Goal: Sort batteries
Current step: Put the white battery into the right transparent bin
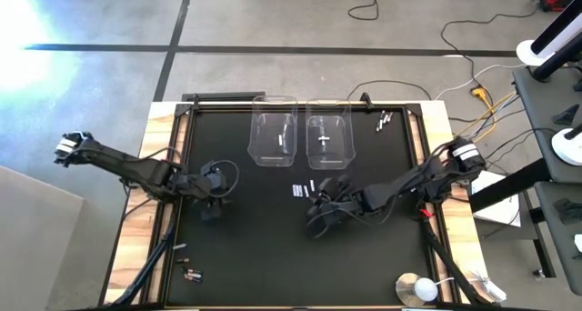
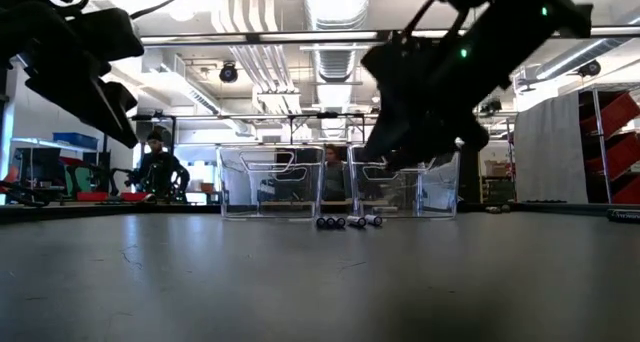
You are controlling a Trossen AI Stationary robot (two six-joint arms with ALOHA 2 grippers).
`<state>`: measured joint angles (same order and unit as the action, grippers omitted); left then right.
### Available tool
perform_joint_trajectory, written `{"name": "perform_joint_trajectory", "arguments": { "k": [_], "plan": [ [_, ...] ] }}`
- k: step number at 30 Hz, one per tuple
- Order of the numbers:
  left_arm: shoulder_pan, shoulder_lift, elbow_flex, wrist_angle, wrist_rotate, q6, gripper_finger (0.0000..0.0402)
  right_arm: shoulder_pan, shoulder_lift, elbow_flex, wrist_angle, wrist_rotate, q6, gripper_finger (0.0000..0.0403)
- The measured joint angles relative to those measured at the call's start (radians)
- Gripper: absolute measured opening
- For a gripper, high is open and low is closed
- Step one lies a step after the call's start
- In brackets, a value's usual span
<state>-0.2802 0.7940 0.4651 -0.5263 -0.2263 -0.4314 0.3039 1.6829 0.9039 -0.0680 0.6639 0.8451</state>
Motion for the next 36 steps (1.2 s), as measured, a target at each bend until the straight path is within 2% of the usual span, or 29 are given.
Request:
{"name": "perform_joint_trajectory", "arguments": {
  "k": [4, 11, 21, 28, 36],
  "plan": [
    [-0.001, -0.026, -0.007, -0.018, 0.000, -0.004, 0.0182, -0.010, 0.064, -0.007, 0.006, 0.018, 0.020, 0.0219],
    [-0.001, -0.034, -0.024, -0.050, 0.000, -0.004, 0.0182, -0.021, 0.157, 0.000, 0.031, 0.118, 0.127, 0.0217],
    [-0.001, -0.046, -0.023, -0.044, 0.008, -0.008, 0.0182, -0.084, 0.242, 0.010, 0.103, 0.135, 0.139, 0.0199],
    [-0.001, -0.050, -0.023, -0.043, 0.008, -0.022, 0.0182, -0.101, 0.272, 0.012, 0.100, 0.148, 0.120, 0.0152],
    [-0.001, -0.052, -0.023, -0.044, 0.008, -0.022, 0.0182, -0.102, 0.275, 0.012, 0.025, 0.090, 0.097, 0.0074]
  ]
}}
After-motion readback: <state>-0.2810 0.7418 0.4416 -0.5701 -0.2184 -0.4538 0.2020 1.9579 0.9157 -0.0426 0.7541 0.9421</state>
